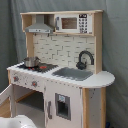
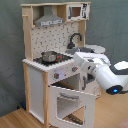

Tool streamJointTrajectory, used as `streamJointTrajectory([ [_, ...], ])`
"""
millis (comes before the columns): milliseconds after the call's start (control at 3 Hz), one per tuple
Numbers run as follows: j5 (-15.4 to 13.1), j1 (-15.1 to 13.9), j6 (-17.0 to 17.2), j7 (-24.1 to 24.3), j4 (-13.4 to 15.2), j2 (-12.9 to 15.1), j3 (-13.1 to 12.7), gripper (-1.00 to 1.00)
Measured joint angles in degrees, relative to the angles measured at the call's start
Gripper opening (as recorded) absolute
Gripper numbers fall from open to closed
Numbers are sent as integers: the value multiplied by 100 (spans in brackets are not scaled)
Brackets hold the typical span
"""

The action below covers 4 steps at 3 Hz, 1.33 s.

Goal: Play with the kitchen

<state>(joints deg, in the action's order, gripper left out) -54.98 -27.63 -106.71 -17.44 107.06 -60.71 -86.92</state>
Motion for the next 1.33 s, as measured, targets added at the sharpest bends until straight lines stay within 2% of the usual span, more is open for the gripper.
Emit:
streamJointTrajectory([
  [667, -1, 56, -1144, -273, 104, 8, 31, 100],
  [1000, 1, 153, -1695, -542, 211, 57, 212, 100],
  [1333, 2, 300, -2119, -766, 434, 113, 506, 100],
])
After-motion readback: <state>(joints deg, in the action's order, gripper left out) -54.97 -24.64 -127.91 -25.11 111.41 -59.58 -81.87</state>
